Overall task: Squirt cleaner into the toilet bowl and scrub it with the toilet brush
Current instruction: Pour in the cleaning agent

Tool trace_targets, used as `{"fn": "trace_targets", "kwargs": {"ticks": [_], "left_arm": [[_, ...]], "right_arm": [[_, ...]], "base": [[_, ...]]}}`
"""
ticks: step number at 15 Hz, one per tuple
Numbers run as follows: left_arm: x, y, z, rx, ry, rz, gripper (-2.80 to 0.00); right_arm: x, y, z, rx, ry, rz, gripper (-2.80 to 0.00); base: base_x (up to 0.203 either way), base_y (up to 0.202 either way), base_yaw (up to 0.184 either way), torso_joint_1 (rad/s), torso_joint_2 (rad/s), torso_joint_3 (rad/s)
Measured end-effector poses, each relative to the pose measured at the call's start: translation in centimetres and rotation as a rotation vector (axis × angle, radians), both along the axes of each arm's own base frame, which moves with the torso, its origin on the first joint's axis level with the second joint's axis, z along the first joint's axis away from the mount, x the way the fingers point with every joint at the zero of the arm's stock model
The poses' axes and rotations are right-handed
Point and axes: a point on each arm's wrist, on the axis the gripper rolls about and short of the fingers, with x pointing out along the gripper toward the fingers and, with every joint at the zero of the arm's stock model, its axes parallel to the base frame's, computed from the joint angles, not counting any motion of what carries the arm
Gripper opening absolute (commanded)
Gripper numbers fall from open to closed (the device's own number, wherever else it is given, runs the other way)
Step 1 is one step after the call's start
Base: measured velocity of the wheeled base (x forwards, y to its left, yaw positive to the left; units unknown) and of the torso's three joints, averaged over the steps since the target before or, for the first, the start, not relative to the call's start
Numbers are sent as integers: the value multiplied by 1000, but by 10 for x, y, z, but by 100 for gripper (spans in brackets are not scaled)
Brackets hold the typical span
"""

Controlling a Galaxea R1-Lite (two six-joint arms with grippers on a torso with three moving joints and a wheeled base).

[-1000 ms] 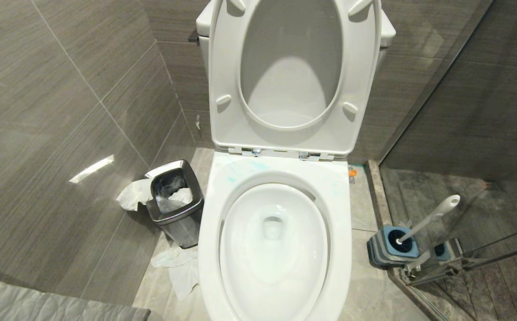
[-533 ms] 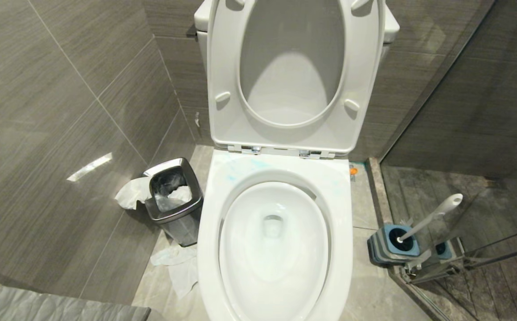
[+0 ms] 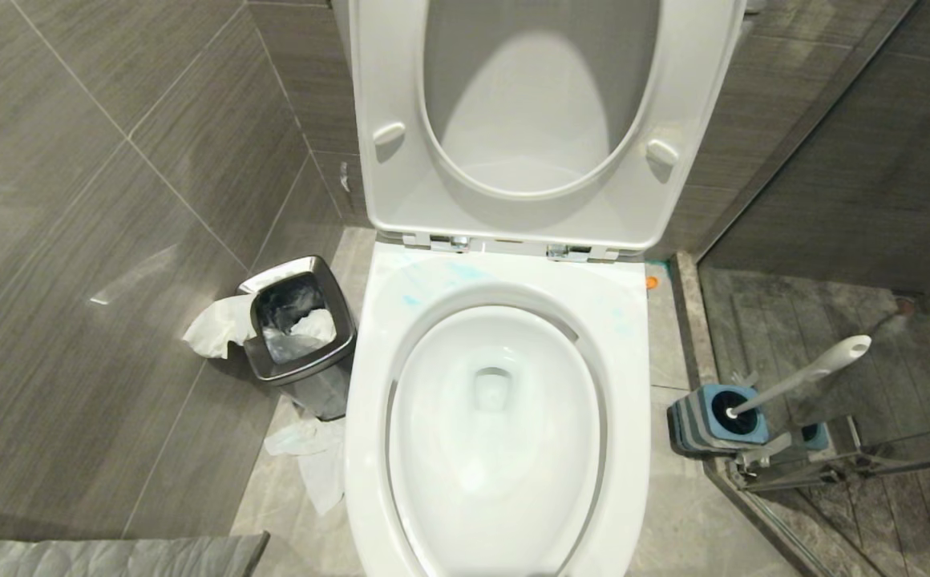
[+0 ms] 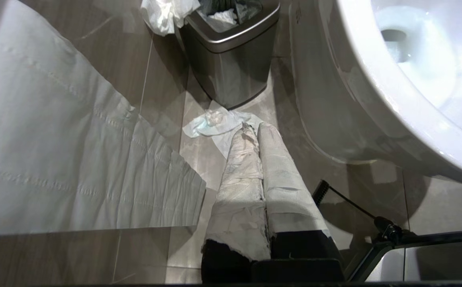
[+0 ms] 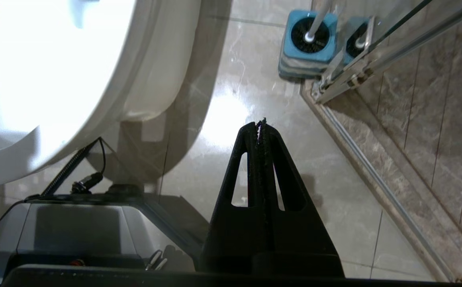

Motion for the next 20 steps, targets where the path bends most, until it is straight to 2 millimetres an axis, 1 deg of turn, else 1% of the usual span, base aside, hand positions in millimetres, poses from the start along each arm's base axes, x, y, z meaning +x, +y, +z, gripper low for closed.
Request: {"fn": "trace_targets", "kwargs": {"ticks": [20], "left_arm": [[0, 0, 0, 3, -1, 0, -280]], "right_arm": [[3, 0, -4, 2, 32, 6, -280]], "base": [[0, 0, 0, 4, 3, -198]]}}
